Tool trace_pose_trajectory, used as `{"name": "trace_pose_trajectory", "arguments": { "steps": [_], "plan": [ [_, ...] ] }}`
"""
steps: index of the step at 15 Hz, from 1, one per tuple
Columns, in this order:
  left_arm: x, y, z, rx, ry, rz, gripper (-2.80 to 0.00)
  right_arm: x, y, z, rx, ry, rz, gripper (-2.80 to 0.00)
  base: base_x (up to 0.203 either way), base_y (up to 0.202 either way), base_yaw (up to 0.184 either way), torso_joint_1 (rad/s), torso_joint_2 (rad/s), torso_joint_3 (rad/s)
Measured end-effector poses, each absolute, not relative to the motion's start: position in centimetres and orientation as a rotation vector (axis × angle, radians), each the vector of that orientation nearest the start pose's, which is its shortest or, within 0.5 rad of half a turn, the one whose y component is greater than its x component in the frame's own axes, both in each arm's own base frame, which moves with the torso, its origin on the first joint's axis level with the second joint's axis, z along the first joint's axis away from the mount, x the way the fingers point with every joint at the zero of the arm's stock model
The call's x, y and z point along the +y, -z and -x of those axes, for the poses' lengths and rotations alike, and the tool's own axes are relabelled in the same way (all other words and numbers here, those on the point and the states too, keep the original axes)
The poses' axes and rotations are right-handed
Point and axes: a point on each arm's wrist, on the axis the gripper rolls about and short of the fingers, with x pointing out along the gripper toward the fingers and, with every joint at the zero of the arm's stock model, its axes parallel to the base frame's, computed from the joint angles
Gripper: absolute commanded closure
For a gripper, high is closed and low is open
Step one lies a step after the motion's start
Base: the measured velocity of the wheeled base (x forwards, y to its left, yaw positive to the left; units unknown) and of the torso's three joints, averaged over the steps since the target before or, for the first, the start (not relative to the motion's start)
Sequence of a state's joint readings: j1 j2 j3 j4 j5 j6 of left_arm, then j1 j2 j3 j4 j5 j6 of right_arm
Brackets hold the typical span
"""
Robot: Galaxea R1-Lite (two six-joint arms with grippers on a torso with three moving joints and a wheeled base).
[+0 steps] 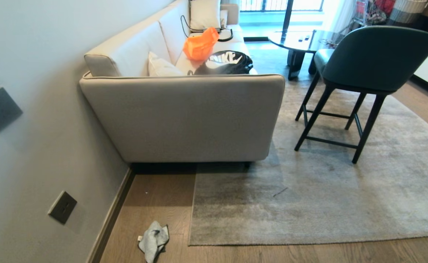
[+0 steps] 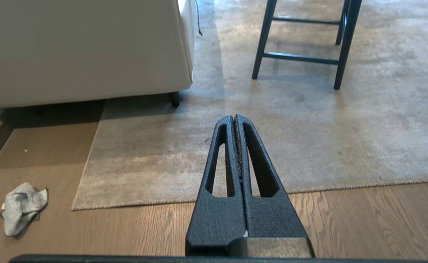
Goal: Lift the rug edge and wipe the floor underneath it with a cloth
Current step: Pick up the rag
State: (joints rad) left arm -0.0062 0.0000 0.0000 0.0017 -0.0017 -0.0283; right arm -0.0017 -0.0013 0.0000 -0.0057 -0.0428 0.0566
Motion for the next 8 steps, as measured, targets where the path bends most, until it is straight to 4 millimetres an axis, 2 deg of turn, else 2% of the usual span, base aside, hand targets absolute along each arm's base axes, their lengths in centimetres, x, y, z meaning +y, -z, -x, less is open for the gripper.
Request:
{"name": "trace_pose_trajectory", "arguments": {
  "steps": [8],
  "plan": [
    [0.01, -7.53, 2.28, 0.001, 0.008, 0.030, 0.00, -0.09, -7.60, 2.29, -0.008, 0.044, -0.056, 0.00, 0.000, 0.000, 0.000, 0.002, 0.00, -0.197]
  ]
}}
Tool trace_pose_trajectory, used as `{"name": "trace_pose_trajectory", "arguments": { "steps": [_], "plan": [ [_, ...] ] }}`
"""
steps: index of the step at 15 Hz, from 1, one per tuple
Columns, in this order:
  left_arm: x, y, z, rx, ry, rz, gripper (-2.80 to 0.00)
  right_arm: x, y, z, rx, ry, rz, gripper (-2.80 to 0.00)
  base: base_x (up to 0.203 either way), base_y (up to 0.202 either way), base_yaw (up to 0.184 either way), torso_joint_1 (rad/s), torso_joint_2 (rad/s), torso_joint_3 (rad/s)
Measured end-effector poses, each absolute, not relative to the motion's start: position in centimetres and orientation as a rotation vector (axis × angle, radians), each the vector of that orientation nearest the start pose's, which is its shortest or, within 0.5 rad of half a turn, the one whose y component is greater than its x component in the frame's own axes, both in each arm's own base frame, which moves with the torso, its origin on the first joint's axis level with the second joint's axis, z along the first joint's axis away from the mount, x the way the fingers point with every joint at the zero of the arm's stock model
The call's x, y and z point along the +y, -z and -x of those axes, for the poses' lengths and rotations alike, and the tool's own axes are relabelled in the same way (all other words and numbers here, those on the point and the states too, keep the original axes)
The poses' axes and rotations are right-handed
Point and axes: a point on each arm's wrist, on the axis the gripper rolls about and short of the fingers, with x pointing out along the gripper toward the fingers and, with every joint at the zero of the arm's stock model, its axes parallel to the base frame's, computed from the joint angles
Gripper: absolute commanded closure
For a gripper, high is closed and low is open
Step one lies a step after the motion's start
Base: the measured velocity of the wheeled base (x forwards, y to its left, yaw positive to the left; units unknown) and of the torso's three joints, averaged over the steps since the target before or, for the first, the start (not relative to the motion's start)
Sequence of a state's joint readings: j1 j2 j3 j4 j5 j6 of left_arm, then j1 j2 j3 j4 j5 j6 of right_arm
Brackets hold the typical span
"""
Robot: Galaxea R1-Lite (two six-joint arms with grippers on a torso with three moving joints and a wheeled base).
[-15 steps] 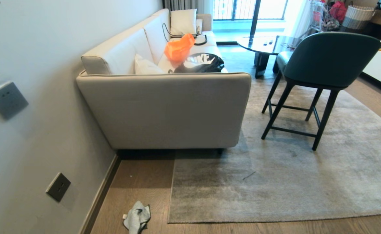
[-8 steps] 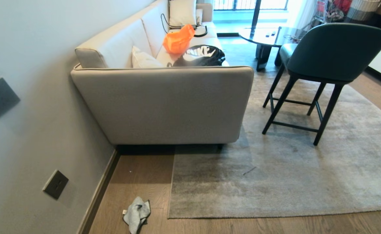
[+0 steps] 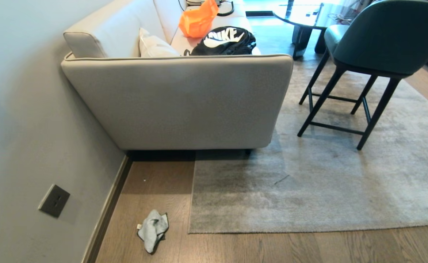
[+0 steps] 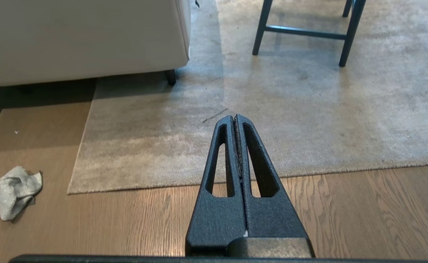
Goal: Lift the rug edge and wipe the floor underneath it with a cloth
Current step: Pick up the rag
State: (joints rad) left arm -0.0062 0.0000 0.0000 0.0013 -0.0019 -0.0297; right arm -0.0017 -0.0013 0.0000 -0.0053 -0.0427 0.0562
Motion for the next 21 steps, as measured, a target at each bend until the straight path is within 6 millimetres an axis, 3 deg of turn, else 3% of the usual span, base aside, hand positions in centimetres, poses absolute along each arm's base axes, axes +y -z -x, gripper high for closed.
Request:
{"name": "trace_pose_trajectory", "arguments": {
  "steps": [21],
  "plan": [
    [0.01, -7.55, 2.28, 0.000, 0.008, 0.032, 0.00, -0.09, -7.60, 2.29, -0.008, 0.044, -0.056, 0.00, 0.000, 0.000, 0.000, 0.003, 0.00, -0.198]
  ]
}}
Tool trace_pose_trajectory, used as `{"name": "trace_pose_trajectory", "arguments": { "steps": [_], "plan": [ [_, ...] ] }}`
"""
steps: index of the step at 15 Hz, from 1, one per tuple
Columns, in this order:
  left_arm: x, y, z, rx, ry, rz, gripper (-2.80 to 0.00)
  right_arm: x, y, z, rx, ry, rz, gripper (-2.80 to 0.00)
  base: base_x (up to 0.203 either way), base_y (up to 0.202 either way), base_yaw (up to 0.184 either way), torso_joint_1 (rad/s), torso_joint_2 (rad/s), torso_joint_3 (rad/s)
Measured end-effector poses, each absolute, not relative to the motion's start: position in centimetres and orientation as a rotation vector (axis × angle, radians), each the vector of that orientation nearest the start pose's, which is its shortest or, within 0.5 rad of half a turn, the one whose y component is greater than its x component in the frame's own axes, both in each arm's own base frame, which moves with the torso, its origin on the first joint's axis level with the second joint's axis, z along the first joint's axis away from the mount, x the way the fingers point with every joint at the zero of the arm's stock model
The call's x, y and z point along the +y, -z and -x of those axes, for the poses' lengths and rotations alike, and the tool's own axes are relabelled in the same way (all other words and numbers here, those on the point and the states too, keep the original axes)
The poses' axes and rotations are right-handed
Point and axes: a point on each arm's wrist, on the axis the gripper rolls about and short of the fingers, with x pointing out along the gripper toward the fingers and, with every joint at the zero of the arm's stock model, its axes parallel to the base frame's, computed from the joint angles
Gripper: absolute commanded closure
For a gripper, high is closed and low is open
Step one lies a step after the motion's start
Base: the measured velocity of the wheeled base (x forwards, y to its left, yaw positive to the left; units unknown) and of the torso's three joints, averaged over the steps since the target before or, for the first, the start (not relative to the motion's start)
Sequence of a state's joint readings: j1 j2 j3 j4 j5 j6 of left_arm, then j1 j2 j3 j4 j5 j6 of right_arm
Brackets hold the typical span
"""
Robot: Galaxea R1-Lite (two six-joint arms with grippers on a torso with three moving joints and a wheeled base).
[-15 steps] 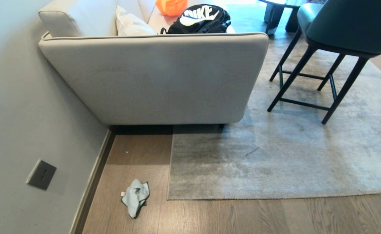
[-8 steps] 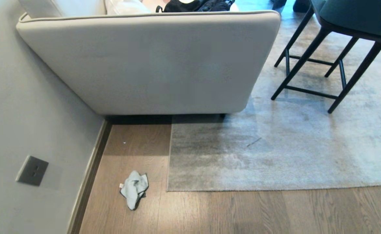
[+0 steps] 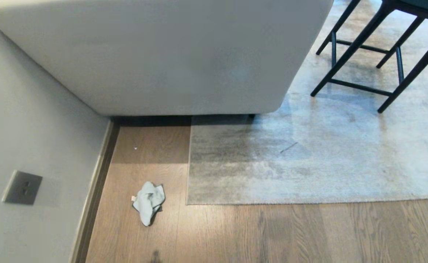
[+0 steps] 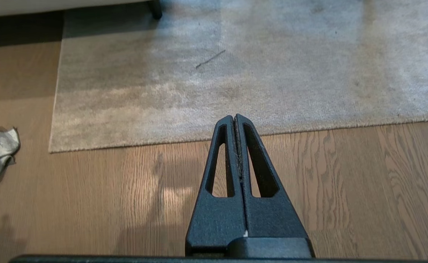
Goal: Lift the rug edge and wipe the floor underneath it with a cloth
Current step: Pick up the rag
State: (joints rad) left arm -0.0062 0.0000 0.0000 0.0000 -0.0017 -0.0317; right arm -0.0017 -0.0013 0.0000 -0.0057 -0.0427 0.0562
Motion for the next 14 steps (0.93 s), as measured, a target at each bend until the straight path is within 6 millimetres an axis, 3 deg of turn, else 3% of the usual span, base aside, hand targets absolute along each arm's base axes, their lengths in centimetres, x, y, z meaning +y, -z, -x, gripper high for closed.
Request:
{"name": "trace_pose_trajectory", "arguments": {
  "steps": [14],
  "plan": [
    [0.01, -7.55, 2.28, 0.000, 0.006, 0.032, 0.00, -0.09, -7.60, 2.29, -0.008, 0.044, -0.056, 0.00, 0.000, 0.000, 0.000, 0.004, 0.00, -0.195]
  ]
}}
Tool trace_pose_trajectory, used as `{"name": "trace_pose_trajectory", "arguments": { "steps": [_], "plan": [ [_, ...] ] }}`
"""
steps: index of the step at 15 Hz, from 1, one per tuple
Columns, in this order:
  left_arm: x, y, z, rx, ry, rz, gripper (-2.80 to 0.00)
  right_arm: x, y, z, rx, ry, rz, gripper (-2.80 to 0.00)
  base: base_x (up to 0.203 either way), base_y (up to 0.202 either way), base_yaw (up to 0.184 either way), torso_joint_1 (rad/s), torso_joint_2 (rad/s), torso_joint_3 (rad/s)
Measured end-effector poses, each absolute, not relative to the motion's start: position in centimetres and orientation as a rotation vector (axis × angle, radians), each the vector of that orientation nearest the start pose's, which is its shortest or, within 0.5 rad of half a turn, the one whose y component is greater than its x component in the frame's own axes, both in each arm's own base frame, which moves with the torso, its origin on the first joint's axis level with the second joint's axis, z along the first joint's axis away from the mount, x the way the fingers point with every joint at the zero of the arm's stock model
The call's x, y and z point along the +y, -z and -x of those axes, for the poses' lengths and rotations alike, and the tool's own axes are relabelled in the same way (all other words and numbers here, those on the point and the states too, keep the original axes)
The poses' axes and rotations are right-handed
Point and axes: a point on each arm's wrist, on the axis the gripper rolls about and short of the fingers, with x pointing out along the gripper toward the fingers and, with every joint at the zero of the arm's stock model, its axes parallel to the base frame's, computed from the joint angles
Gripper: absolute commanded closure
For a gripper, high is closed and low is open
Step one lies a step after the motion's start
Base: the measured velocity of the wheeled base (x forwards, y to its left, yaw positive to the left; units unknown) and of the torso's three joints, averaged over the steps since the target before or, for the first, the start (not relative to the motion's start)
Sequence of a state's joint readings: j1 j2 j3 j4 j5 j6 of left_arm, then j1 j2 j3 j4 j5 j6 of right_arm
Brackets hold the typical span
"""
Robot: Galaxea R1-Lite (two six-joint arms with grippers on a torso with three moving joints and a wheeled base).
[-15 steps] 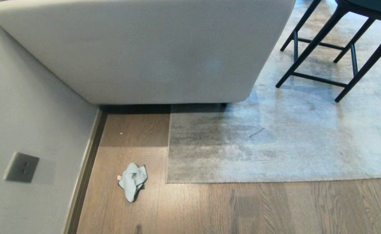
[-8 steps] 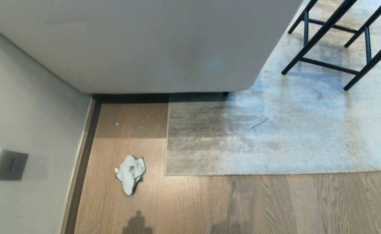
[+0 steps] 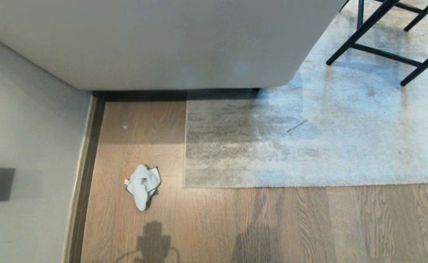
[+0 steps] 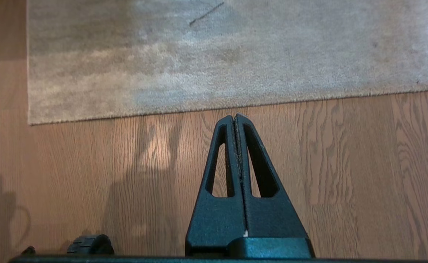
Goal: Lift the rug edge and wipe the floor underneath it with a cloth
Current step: Pick up the rag
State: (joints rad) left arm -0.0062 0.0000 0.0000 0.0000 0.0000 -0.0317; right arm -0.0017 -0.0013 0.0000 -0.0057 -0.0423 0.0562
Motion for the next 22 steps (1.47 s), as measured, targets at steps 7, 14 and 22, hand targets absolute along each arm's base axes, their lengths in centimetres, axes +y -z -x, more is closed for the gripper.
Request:
{"name": "trace_pose_trajectory", "arguments": {
  "steps": [7, 14, 22],
  "plan": [
    [0.01, -7.55, 2.28, 0.000, 0.006, 0.030, 0.00, -0.09, -7.60, 2.29, -0.008, 0.044, -0.057, 0.00, 0.000, 0.000, 0.000, 0.002, 0.00, -0.195],
    [0.01, -7.55, 2.28, 0.000, 0.007, 0.032, 0.00, -0.09, -7.61, 2.29, -0.009, 0.044, -0.056, 0.00, 0.000, 0.000, 0.000, 0.003, 0.00, -0.198],
    [0.01, -7.55, 2.28, 0.000, 0.007, 0.033, 0.00, -0.09, -7.61, 2.29, -0.009, 0.044, -0.056, 0.00, 0.000, 0.000, 0.000, 0.002, 0.00, -0.195]
  ]
}}
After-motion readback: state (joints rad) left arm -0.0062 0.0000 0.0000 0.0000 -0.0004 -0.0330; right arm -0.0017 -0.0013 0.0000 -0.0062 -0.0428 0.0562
